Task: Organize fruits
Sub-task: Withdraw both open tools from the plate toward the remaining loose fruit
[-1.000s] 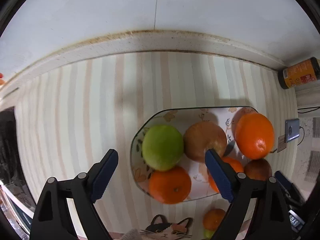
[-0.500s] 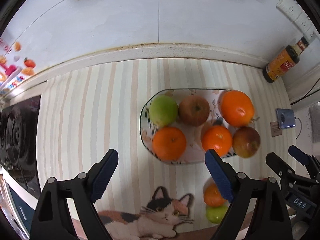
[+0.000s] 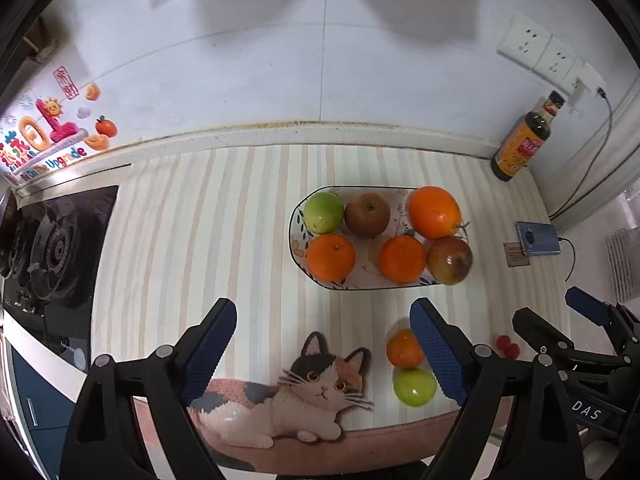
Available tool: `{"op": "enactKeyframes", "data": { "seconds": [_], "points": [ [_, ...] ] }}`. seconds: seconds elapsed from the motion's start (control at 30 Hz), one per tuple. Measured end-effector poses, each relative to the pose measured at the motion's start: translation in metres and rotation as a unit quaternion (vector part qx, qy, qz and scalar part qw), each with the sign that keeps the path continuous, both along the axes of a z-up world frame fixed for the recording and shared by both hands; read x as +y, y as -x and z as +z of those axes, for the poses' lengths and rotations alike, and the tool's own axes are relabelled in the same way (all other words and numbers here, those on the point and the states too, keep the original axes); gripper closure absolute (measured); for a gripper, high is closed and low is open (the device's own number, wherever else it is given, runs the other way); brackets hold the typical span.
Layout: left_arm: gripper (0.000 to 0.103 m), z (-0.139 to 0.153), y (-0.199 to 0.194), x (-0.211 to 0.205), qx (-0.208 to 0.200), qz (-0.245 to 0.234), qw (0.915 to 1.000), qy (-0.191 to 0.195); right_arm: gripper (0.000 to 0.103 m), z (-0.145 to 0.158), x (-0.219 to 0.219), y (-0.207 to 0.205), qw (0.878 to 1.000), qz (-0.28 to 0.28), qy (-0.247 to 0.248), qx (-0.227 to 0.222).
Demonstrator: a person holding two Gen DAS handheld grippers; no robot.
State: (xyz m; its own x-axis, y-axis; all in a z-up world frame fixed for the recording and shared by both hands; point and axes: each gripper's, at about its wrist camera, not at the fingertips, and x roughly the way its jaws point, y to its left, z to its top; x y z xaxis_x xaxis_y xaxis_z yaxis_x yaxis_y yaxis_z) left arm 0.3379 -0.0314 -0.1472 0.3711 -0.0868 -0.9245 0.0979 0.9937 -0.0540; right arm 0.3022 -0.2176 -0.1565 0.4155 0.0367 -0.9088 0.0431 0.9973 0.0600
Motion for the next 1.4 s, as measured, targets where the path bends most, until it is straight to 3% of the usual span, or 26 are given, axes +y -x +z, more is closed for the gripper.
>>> {"op": "enactKeyframes", "data": {
  "seconds": [0.47, 0.9, 0.97, 1.17, 1.4],
  "points": [
    [0.014, 0.034, 0.056, -0.008, -0.039, -0.014, 0.9991, -0.005, 0.008, 0.05, 0.0, 0.056, 0.999, -0.001, -0.015, -0.046],
    [0.014, 0.034, 0.067, -0.009, -0.052, 0.001, 0.9987, -0.005, 0.008, 0.058, -0.001, 0.07, 0.998, -0.014, -0.023, -0.064],
    [0.003, 0.029, 0.064, -0.007, -0.046, 0.008, 0.9989, -0.001, 0.007, 0.056, -0.003, 0.069, 0.998, -0.018, -0.026, -0.063],
    [0.003, 0.0, 0.058, -0.002, -0.027, 0.032, 0.9989, -0.022, 0.007, 0.026, -0.006, 0.058, 0.999, -0.015, -0.027, -0.044],
    [0.003, -0.061, 0.056, -0.001, 0.033, 0.042, 0.9963, -0.068, 0.007, -0.078, 0.003, 0.041, 0.996, 0.001, -0.068, 0.066]
  ]
}}
